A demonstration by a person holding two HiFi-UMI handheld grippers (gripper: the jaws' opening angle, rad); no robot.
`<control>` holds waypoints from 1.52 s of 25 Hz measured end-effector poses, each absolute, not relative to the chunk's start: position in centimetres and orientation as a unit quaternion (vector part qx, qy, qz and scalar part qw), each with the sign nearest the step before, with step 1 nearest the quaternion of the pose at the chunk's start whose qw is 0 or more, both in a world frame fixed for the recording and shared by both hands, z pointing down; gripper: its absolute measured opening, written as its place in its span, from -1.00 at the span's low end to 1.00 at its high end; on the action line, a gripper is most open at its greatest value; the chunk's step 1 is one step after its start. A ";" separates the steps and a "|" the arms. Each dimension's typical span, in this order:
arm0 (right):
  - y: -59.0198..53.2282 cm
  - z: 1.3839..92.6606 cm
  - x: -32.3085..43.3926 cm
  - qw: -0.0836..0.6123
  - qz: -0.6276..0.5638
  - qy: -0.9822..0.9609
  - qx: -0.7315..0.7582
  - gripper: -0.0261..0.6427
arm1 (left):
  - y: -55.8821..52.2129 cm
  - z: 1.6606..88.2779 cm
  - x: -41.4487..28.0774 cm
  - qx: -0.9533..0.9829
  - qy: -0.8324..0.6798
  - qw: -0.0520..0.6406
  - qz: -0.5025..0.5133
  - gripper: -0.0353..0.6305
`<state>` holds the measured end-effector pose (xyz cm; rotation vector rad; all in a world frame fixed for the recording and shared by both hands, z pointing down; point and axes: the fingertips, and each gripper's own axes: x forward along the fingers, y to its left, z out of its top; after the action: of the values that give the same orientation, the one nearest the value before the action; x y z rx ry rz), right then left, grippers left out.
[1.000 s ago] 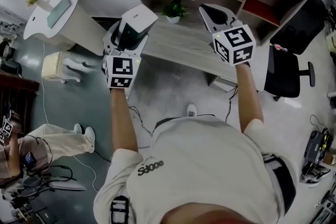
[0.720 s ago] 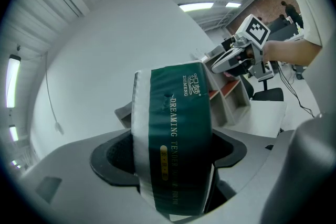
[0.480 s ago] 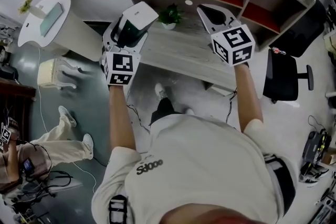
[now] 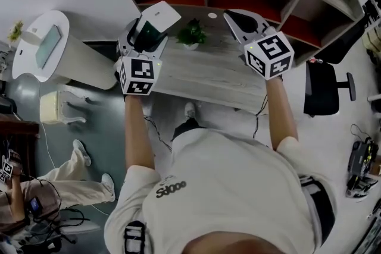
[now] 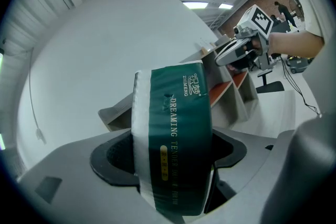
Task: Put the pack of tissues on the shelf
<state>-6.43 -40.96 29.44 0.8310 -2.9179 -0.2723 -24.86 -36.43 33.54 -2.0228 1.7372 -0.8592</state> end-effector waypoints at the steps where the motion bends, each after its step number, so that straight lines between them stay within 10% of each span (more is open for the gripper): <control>1: -41.8 29.5 -6.8 0.048 -0.085 -0.956 0.278 -0.92 | -37.5 33.7 -25.2 -0.715 0.605 0.171 -0.305 0.31; 38: -54.4 37.4 -12.4 0.116 -0.005 -0.899 0.423 -0.92 | -59.5 40.5 -27.1 -0.649 0.375 0.433 -0.500 0.31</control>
<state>-12.42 -54.45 37.35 1.2404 -2.6321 -0.0151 -27.10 -59.47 40.49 -1.6180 0.9341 -1.2458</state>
